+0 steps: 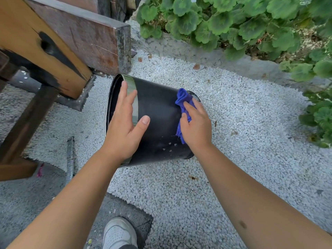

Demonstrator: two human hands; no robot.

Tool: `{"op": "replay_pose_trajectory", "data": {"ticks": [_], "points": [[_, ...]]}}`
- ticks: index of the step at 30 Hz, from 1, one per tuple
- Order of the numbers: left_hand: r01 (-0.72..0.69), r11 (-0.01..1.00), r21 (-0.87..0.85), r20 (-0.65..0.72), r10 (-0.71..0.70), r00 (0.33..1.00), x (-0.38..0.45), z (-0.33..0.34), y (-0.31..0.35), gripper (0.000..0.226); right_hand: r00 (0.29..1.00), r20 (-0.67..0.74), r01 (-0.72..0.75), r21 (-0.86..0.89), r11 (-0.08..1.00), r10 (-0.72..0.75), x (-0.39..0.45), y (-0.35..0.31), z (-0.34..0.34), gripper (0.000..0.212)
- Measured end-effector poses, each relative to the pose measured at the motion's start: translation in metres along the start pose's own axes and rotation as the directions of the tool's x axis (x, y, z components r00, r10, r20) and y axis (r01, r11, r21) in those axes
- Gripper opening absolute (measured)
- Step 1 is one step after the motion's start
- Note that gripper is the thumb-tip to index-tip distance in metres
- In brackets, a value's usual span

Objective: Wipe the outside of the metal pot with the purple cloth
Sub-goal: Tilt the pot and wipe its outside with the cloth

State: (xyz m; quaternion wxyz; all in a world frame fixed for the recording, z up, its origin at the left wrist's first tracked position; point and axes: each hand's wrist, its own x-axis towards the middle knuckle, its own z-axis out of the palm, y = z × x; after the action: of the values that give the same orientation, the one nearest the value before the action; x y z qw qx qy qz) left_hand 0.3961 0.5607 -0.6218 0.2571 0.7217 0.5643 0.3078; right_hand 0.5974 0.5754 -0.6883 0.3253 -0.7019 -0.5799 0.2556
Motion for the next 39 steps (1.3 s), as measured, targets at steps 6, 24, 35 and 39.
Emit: {"op": "replay_pose_trajectory", "data": {"ticks": [6, 24, 35, 39], "points": [[0.053, 0.998, 0.039, 0.000, -0.053, 0.999, -0.002, -0.009, 0.004, 0.063, 0.998, 0.001, -0.068, -0.036, 0.997, 0.068, -0.001, 0.017, -0.004, 0.036], [-0.010, 1.000, -0.022, -0.010, 0.010, 1.000, -0.006, -0.010, -0.008, 0.094, 0.999, -0.002, -0.039, 0.482, 0.875, 0.045, -0.016, -0.070, 0.008, 0.046], [0.055, 0.998, -0.036, -0.005, -0.055, 0.998, -0.008, -0.009, -0.008, 0.082, 0.998, -0.054, 0.042, -0.037, 0.998, -0.044, -0.037, -0.012, 0.019, 0.069], [0.047, 0.998, -0.044, -0.014, -0.047, 0.999, -0.008, -0.008, -0.009, 0.080, 1.000, 0.003, 0.031, 0.052, 0.998, -0.031, -0.031, -0.008, 0.020, 0.068]]}}
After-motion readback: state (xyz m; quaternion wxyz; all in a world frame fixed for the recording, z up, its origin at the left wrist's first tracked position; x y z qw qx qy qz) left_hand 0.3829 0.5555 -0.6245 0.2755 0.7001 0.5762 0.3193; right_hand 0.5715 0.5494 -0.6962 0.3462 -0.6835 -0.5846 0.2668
